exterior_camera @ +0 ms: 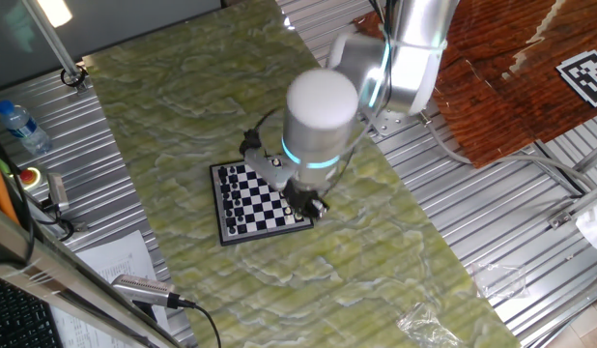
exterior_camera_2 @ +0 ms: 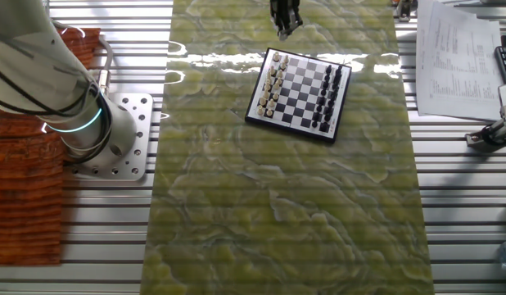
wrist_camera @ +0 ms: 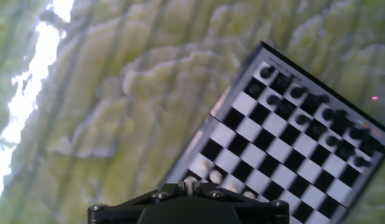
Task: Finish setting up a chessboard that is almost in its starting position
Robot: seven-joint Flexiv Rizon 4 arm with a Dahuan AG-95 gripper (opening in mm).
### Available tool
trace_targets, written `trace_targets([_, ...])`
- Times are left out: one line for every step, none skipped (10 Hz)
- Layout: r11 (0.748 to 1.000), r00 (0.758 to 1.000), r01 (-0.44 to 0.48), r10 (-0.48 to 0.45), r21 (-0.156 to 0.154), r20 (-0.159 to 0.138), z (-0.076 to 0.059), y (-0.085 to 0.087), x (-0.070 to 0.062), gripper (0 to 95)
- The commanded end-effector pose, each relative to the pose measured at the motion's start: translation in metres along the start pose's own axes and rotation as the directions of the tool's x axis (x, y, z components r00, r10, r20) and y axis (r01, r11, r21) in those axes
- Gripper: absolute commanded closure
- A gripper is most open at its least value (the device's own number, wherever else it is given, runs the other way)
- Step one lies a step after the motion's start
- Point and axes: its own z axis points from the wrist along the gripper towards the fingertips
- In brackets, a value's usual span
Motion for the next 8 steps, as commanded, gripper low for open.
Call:
trace_targets([1.000,1.000,0.007,-0.007,-0.002,-0.005,0.005,-0.005,0.001,95.0])
trace_targets([1.000,1.000,0.005,-0.005,-0.002,-0.004,0.008,-0.007,0.003,95.0])
trace_targets([1.000,1.000,0.003,-0.003,-0.002,0.003,0.015,-0.008,0.006,95.0])
trace_targets([1.000,1.000,0.004,-0.004,-0.004,0.006,0.019,-0.009,0.007,95.0])
trace_targets([1.000,1.000,0.002,-0.002,-0.001,0.003,0.020,-0.010,0.008,95.0])
trace_targets([1.000,1.000,0.003,-0.003,0.003,-0.003,0.021,-0.010,0.008,95.0])
trace_targets([1.000,1.000,0.002,-0.002,0.003,-0.004,0.023,-0.011,0.008,95.0])
trace_targets([1.000,1.000,0.006,-0.006,0.003,-0.004,0.025,-0.011,0.009,95.0])
